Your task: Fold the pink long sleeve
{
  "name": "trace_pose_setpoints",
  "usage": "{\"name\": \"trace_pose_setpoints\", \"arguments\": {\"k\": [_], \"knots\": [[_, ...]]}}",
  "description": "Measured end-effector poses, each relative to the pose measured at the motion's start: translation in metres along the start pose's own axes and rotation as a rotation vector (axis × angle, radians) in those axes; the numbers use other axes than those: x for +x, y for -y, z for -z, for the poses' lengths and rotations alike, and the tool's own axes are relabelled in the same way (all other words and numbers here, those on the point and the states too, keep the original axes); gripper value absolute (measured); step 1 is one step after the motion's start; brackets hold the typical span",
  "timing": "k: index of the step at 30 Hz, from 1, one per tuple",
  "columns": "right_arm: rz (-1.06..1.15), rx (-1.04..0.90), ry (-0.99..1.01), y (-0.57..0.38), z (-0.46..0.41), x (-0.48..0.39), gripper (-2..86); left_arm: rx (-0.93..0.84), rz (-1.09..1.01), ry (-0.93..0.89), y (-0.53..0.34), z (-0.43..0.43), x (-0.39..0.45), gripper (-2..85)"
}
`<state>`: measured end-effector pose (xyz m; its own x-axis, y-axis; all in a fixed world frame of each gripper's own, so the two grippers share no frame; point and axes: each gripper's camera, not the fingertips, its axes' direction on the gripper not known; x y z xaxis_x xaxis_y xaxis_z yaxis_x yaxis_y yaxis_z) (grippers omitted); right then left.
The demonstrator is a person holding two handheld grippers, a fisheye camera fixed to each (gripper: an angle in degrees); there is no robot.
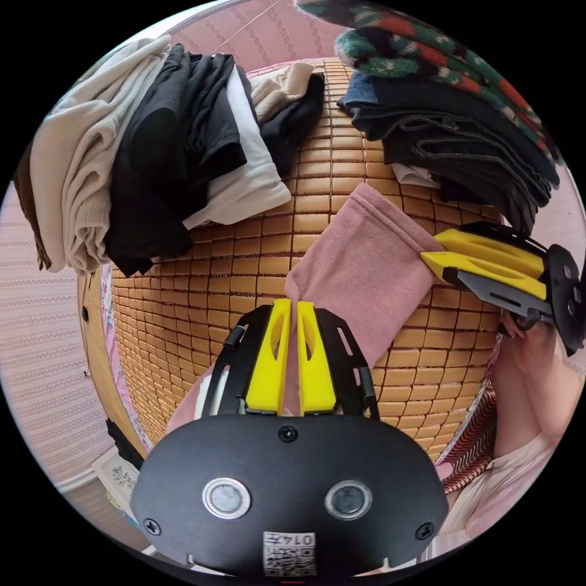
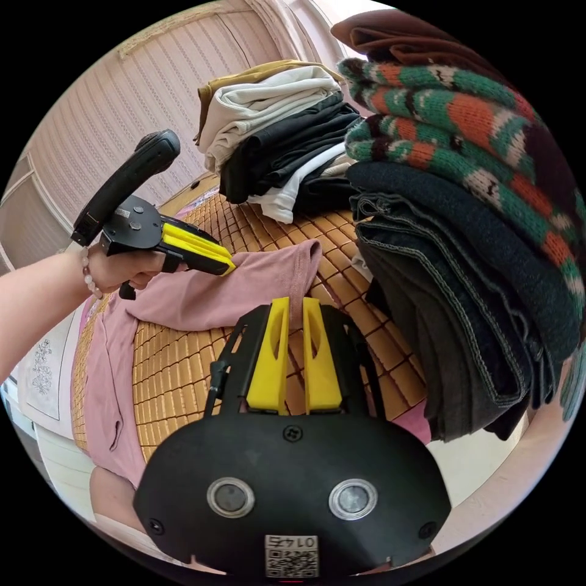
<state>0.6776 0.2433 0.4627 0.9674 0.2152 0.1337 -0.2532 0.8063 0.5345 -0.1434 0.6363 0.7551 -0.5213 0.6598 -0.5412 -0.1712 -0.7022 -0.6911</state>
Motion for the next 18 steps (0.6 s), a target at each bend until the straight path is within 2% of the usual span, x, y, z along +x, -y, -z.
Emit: {"name": "trace_pose_setpoints", "arguments": {"k": [6,8,12,18], "knots": [[0.113,0.107,0.127,0.002,0.024,-0.027,2.2,0.064,0.079,0.036,-0.084,0.013,-0.005,-0.5],[0.178,0.203,0.15,-0.001,0.043,-0.045,2.1,0.104,0.127,0.028,-0.131,0.022,-0.009,-0.6],[0.26,0.272,0.256,0.005,0.071,-0.09,2.0,0.161,0.217,0.054,-0.216,0.041,-0.016,-0.6],[0.686,0.445,0.546,0.032,0.153,-0.235,2.3,0.453,0.538,0.113,-0.443,0.099,-0.028,0.8]]}}
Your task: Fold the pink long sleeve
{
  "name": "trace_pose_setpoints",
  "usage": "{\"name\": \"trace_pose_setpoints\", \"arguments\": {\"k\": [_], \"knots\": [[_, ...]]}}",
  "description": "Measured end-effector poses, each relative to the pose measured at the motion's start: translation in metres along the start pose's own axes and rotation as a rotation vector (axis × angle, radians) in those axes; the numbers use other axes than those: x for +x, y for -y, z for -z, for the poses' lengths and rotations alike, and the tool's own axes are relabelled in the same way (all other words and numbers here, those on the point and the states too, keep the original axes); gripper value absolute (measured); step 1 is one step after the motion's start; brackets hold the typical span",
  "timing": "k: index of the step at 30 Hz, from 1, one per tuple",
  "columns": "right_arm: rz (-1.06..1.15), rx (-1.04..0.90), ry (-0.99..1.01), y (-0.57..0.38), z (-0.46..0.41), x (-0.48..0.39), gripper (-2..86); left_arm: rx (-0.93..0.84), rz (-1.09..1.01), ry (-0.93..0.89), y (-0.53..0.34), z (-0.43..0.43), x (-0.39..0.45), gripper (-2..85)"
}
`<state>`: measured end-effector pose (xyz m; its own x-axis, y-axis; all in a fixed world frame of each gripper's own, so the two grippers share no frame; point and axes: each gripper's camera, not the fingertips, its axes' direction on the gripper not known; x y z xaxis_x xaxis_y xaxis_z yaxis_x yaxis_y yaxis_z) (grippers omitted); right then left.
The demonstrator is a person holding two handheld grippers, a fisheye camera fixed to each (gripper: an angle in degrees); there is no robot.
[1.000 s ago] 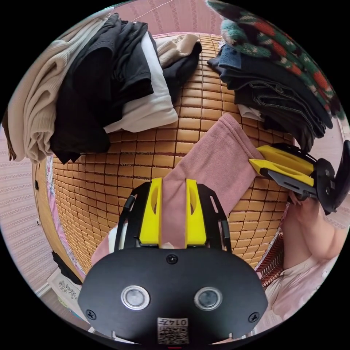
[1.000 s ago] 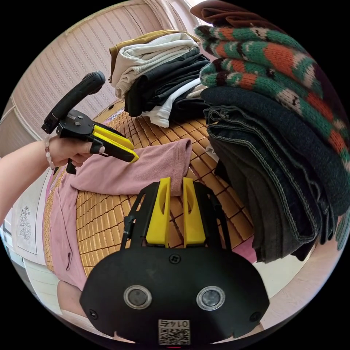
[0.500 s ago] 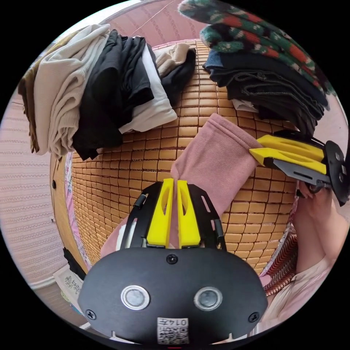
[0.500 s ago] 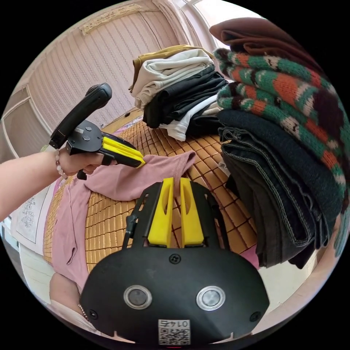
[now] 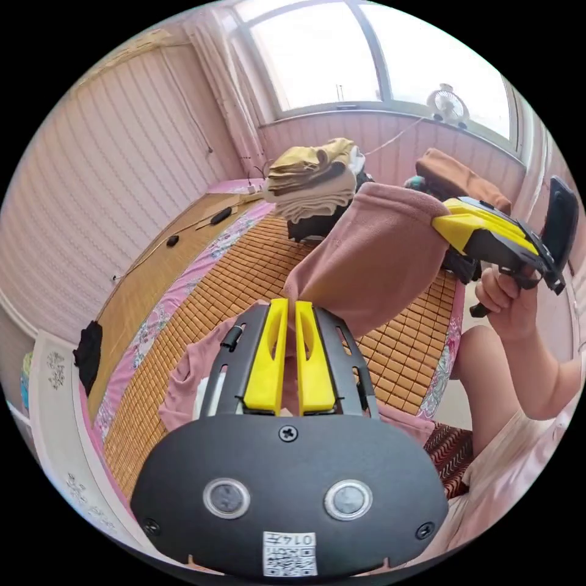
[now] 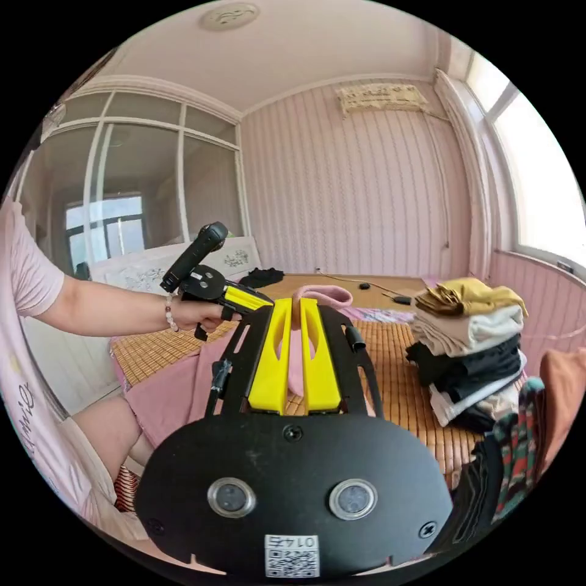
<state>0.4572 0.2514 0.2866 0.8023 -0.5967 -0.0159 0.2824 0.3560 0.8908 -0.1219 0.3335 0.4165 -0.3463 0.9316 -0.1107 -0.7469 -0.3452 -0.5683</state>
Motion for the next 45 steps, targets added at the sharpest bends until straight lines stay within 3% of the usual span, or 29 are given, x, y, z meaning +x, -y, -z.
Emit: {"name": "trace_pose_setpoints", "arguments": {"k": [3,5,9,11,14,21,32,36,41,45], "knots": [[0.153,-0.048,0.356,0.043,-0.044,-0.067,2.9,0.032,0.229,0.017,-0.112,0.054,-0.058,3.9],[0.212,-0.19,0.569,0.038,-0.099,-0.128,3.8,-0.053,0.417,0.062,-0.222,0.067,-0.094,6.0],[0.28,-0.57,0.573,-0.026,-0.18,-0.196,7.6,-0.3,0.673,0.108,-0.38,0.057,-0.123,7.9],[0.287,-0.741,0.587,-0.062,-0.203,-0.216,8.4,-0.329,0.765,0.038,-0.45,0.054,-0.123,7.9],[0.261,-0.826,0.556,-0.08,-0.212,-0.222,8.3,-0.295,0.854,-0.006,-0.504,0.046,-0.123,7.5],[0.243,-0.913,0.438,-0.071,-0.241,-0.206,8.2,-0.185,0.895,-0.116,-0.548,0.005,-0.147,7.5],[-0.004,-0.832,0.034,0.025,-0.36,-0.041,11.5,-0.186,0.806,-0.037,-0.534,-0.092,-0.309,5.6],[-0.098,-0.872,0.024,0.037,-0.416,-0.003,12.7,-0.157,0.886,-0.079,-0.528,-0.133,-0.357,4.5],[-0.28,-0.903,0.021,0.028,-0.479,0.047,13.0,-0.16,0.921,-0.069,-0.517,-0.191,-0.395,10.6],[-0.264,-0.932,0.013,0.025,-0.503,0.055,8.0,-0.223,0.963,-0.058,-0.517,-0.228,-0.411,10.3]]}}
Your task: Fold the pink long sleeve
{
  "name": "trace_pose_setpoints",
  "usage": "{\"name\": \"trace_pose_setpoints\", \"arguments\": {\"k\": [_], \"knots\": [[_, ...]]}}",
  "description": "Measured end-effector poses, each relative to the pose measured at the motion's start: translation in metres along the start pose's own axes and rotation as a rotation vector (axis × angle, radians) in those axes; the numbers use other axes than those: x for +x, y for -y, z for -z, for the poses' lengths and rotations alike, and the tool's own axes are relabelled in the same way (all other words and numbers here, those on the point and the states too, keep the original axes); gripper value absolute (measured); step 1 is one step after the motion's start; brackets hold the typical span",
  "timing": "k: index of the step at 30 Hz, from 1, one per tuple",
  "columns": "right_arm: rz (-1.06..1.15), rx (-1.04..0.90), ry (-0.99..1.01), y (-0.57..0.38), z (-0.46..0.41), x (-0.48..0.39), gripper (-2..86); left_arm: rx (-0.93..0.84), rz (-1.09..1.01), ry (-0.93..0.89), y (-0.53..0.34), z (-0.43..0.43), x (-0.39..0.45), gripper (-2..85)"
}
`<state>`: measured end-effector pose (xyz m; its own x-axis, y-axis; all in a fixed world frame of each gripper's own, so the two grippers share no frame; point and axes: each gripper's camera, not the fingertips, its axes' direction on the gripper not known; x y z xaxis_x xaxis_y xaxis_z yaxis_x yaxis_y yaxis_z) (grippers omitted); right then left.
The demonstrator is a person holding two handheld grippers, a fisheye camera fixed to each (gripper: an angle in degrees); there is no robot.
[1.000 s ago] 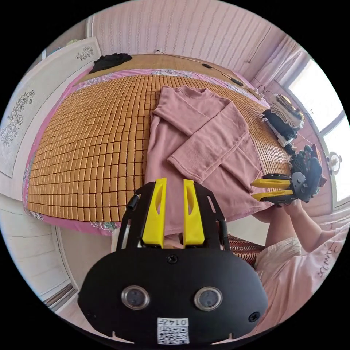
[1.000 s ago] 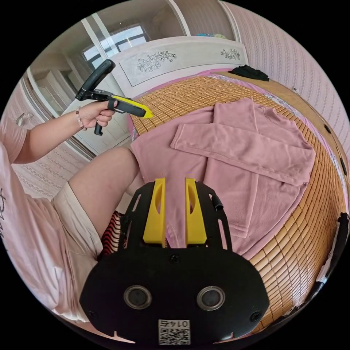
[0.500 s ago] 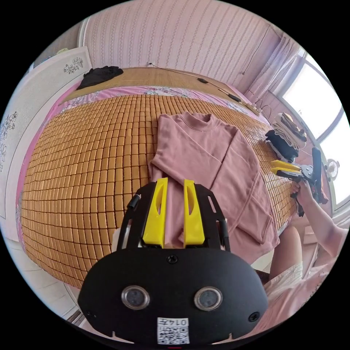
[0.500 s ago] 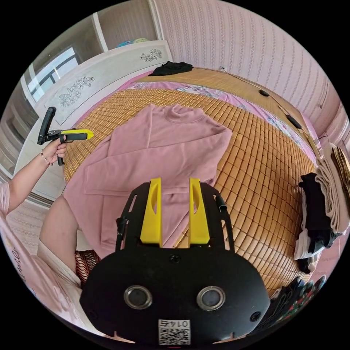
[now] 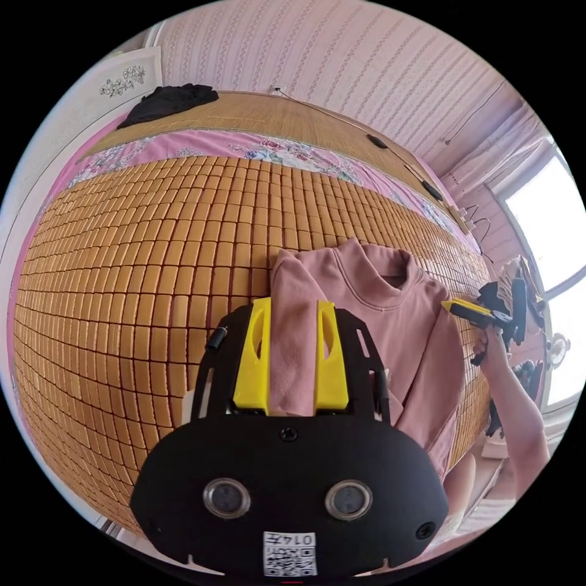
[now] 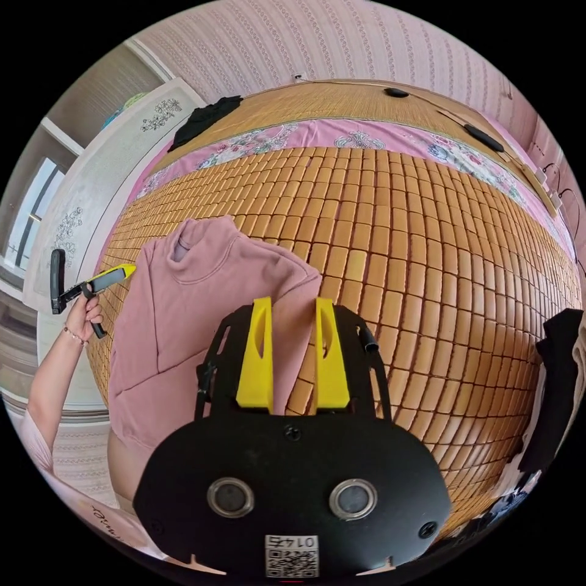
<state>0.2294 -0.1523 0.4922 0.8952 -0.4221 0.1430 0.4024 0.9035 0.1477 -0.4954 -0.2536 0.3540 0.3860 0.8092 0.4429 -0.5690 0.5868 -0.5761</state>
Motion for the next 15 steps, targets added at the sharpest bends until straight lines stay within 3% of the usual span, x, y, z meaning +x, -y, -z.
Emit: {"name": "trace_pose_setpoints", "arguments": {"k": [2,6,10,15], "knots": [[-0.012,-0.005,-0.021,0.008,0.001,0.007,4.7,-0.098,0.002,0.068,0.007,-0.025,-0.001,6.7],[-0.092,0.126,0.066,0.006,0.031,0.035,3.2,-0.006,-0.061,0.102,0.011,-0.015,0.01,2.4],[-0.087,0.258,0.103,-0.004,0.084,0.048,2.6,0.134,-0.097,-0.031,0.011,0.029,0.022,1.2],[0.111,0.405,0.233,-0.053,0.162,0.02,2.9,0.281,-0.207,-0.178,-0.035,0.101,0.027,1.0]]}}
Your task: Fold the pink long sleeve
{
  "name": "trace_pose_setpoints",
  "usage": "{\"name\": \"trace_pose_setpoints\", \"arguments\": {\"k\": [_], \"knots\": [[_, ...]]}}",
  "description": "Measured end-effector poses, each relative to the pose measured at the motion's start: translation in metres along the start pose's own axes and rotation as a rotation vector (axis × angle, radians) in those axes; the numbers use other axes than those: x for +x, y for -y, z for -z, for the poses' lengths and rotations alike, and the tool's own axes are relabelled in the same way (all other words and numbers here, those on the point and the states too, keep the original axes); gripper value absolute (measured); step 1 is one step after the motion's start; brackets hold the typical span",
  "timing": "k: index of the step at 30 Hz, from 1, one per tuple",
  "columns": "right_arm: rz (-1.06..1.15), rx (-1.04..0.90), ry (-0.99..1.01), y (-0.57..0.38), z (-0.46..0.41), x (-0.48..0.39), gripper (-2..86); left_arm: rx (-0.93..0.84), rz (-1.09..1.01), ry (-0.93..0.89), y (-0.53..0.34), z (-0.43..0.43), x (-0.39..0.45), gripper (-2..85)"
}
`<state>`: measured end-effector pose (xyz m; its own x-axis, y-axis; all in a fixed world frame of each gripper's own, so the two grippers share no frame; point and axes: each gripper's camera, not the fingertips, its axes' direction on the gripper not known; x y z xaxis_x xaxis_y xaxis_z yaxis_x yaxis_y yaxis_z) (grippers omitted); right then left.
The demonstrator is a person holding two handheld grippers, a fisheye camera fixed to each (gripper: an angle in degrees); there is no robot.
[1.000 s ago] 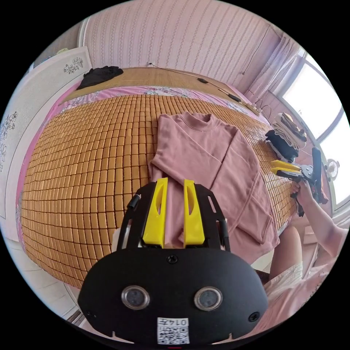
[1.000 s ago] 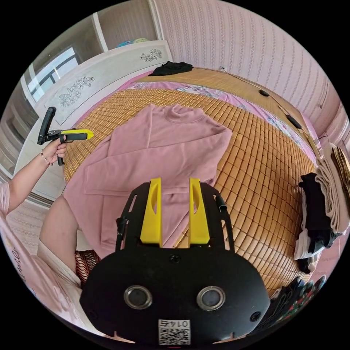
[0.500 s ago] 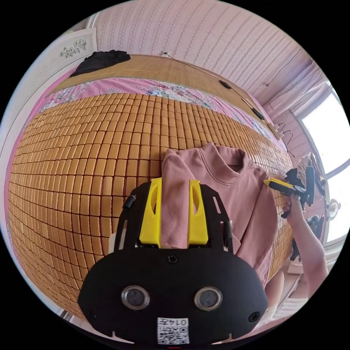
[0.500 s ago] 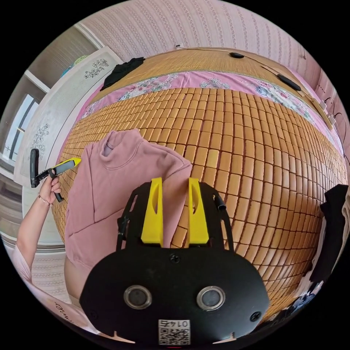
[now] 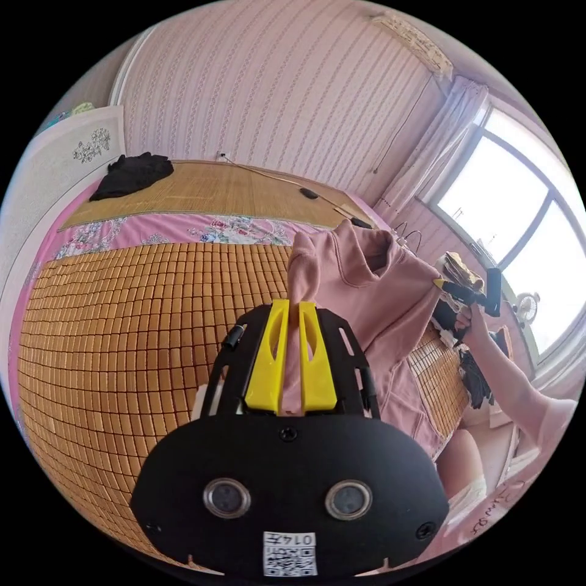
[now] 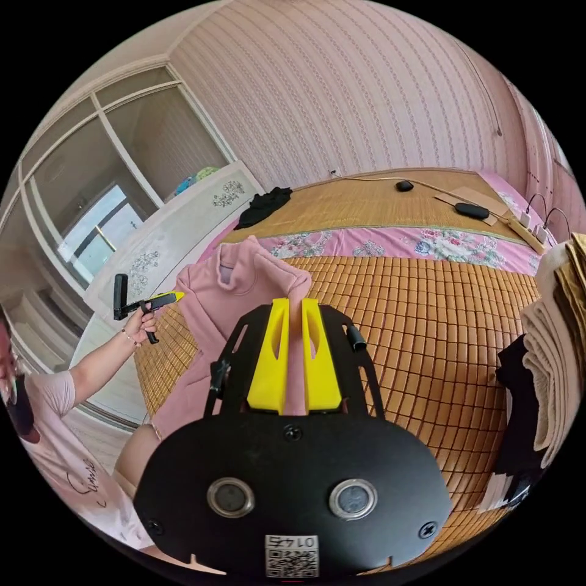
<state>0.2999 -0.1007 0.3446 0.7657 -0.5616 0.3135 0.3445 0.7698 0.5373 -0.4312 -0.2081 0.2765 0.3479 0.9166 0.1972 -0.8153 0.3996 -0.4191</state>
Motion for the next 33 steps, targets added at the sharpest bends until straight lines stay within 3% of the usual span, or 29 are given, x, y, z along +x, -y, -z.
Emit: {"name": "trace_pose_setpoints", "arguments": {"k": [3,6,8,11,16,22,26,30,33], "knots": [[0.154,-0.005,0.045,-0.046,0.05,-0.047,3.5,0.002,-0.063,-0.069,-0.054,0.047,0.009,1.3],[0.212,-0.124,0.032,-0.12,0.069,-0.079,4.8,-0.125,-0.048,-0.132,-0.138,0.062,0.012,1.9],[0.118,-0.307,-0.041,-0.189,0.047,-0.081,6.4,-0.292,0.048,-0.007,-0.208,0.049,0.006,2.5],[-0.034,-0.504,-0.112,-0.253,0.024,-0.075,6.7,-0.357,0.197,0.028,-0.268,0.052,0.003,2.9],[-0.081,-0.422,-0.109,-0.261,0.036,-0.093,6.3,-0.33,0.169,0.044,-0.282,0.069,0.046,3.5],[-0.172,-0.325,-0.082,-0.227,0.017,-0.105,10.8,-0.3,0.232,0.013,-0.256,0.028,0.086,9.2],[-0.24,-0.426,-0.024,-0.231,-0.021,-0.101,5.3,-0.42,0.203,0.016,-0.25,-0.016,0.098,3.2],[-0.212,-0.386,-0.037,-0.217,-0.015,-0.113,3.9,-0.357,0.173,0.026,-0.237,0.017,0.108,1.6],[-0.196,-0.49,-0.083,-0.217,-0.042,-0.123,3.9,-0.455,0.141,0.051,-0.243,0.005,0.114,1.6]]}}
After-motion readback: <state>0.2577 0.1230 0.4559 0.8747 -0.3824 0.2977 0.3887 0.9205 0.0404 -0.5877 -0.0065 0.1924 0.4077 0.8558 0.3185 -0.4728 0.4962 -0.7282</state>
